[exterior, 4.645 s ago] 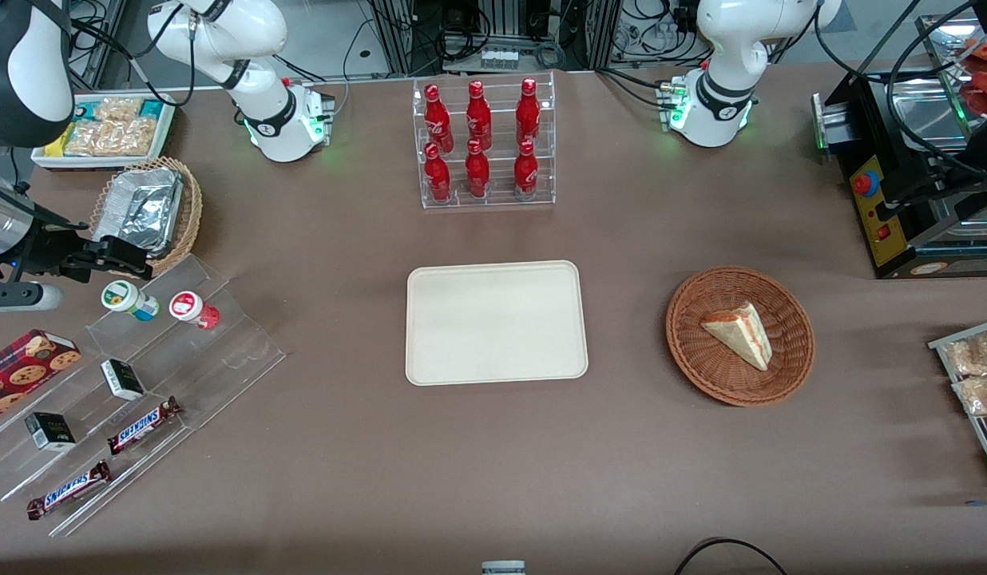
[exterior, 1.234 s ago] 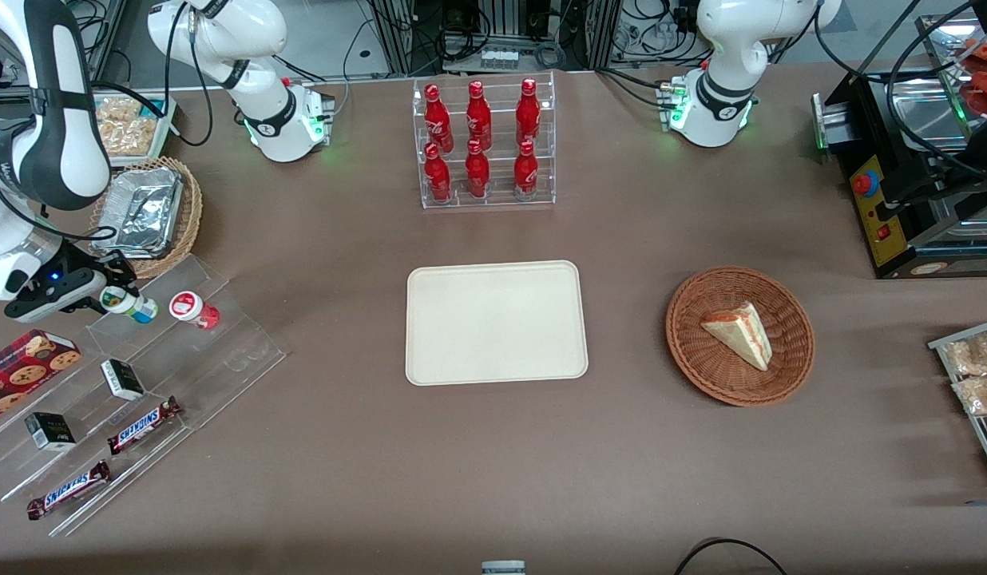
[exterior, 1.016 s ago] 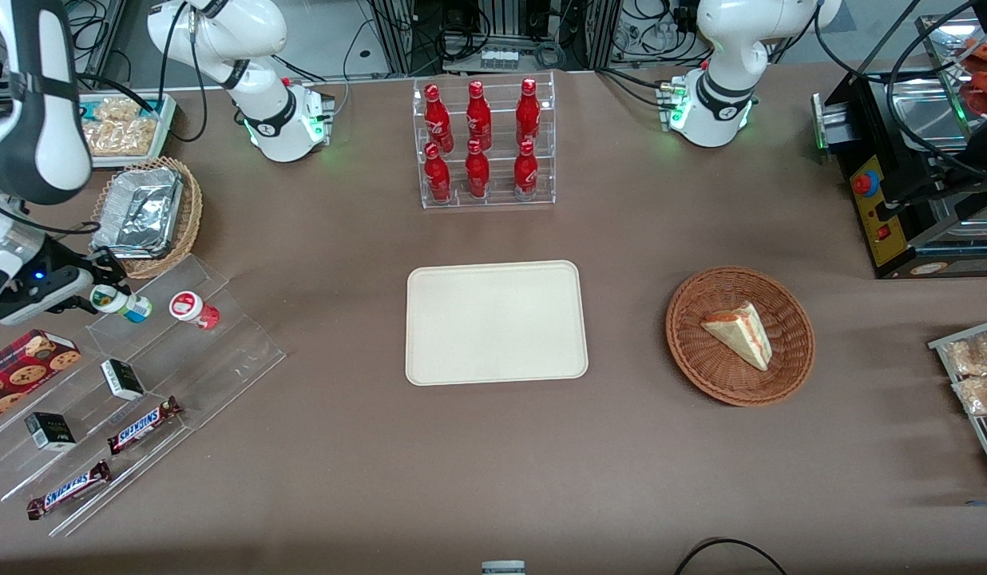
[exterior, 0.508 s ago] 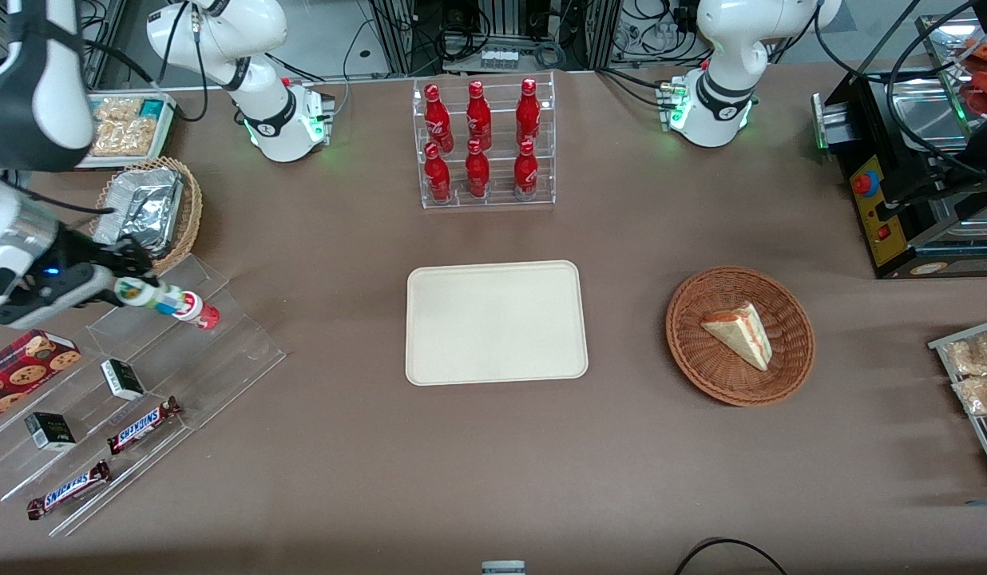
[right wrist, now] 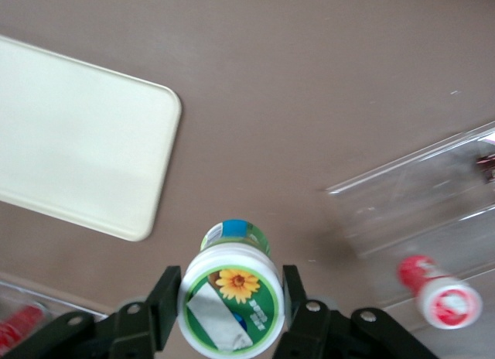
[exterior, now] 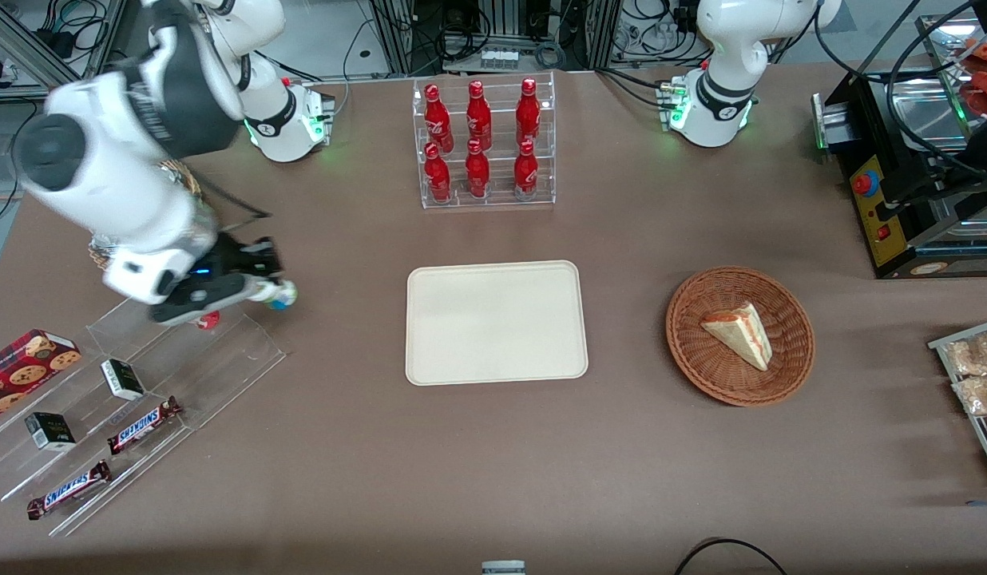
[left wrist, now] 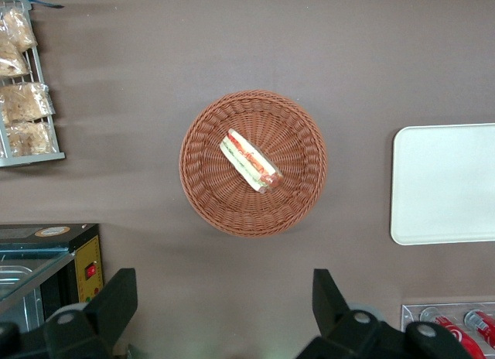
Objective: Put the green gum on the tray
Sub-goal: 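Carry the green gum jar with the right gripper over the cream tray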
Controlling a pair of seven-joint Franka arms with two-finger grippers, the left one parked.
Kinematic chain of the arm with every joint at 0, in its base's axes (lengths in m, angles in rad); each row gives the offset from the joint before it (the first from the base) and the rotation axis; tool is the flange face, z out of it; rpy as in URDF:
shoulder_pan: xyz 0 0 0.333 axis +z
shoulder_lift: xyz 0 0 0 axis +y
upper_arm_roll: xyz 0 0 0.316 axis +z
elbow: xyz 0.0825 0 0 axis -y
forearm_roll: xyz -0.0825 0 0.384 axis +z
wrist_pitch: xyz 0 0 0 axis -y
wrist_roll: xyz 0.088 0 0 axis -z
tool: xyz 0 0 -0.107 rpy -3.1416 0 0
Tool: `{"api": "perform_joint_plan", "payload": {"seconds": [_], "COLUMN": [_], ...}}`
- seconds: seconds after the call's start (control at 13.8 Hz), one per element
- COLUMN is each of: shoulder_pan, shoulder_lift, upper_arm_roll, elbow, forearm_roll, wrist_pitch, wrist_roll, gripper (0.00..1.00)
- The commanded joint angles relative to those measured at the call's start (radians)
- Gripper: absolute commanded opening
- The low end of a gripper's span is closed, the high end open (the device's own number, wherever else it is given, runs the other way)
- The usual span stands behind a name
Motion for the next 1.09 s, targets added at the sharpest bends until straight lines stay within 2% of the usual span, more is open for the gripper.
{"api": "perform_joint_plan", "payload": {"seconds": [0.0, 0.22, 0.36, 0.73, 1.02], "shoulder_pan": [0.102, 0.189, 0.203, 0.206, 0.251], "shoulder_lift": [0.109, 0.231, 0.305, 0.436, 0.544], "upper_arm_roll": [-0.013, -0.003, 0.040, 0.163, 0.176], "elbow": [0.103, 0.184, 0.234, 0.245, 0.278], "forearm_roll": [0.017, 0.023, 0.024, 0.015, 0.009], "wrist_pitch": [-0.023, 0.012, 0.038, 0.227, 0.324], "wrist_roll": [0.197, 0.404, 0.512, 0.647, 0.695], "gripper": [0.00, 0.00, 0.00, 0.00, 0.00]}}
